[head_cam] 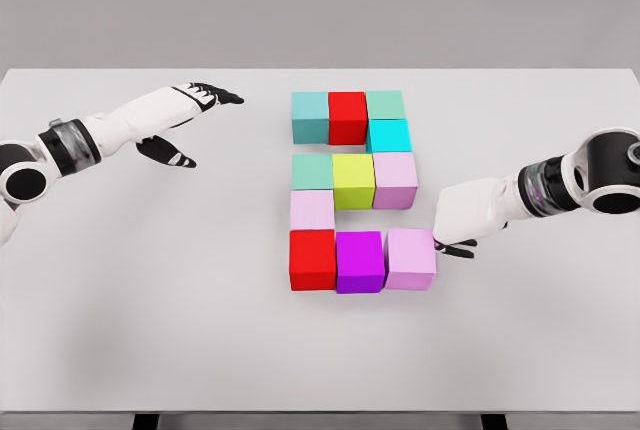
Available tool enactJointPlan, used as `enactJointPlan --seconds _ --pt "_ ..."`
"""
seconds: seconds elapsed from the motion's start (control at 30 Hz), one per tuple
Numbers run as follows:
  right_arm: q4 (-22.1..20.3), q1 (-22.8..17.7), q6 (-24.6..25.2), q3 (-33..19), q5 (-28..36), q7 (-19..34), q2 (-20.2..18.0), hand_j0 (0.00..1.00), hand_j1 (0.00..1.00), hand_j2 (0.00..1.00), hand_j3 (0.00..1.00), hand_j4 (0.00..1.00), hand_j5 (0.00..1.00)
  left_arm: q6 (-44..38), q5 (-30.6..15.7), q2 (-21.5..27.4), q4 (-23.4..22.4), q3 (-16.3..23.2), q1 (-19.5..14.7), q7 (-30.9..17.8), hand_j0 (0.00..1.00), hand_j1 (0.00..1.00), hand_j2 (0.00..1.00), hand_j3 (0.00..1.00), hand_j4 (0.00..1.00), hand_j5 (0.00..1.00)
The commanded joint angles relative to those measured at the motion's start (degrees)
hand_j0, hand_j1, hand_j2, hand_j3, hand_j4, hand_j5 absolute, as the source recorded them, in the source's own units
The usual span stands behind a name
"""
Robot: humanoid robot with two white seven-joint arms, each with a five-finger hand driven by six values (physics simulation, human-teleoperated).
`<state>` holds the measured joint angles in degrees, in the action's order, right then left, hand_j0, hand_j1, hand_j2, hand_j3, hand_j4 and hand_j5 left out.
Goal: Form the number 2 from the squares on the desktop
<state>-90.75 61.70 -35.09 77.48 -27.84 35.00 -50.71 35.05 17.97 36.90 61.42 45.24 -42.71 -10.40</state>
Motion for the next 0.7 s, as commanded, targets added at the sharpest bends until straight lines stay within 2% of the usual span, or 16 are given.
enactJointPlan --seconds 0.0,0.67 --pt "-0.04 0.00 0.09 -0.05 0.15 0.00 -0.01 0.14 0.14 0.14 0.14 0.14 0.14 -0.05 -0.39 0.01 0.02 -0.07 0.00 0.03 1.00 1.00 1.00 1.00 1.00 1.00" --pt "0.14 0.26 0.09 -0.05 0.15 0.00 -0.09 0.13 0.13 0.13 0.13 0.13 0.13 -0.05 -0.39 -0.08 -0.07 -0.15 0.53 0.03 1.00 1.00 1.00 1.00 1.00 1.00"
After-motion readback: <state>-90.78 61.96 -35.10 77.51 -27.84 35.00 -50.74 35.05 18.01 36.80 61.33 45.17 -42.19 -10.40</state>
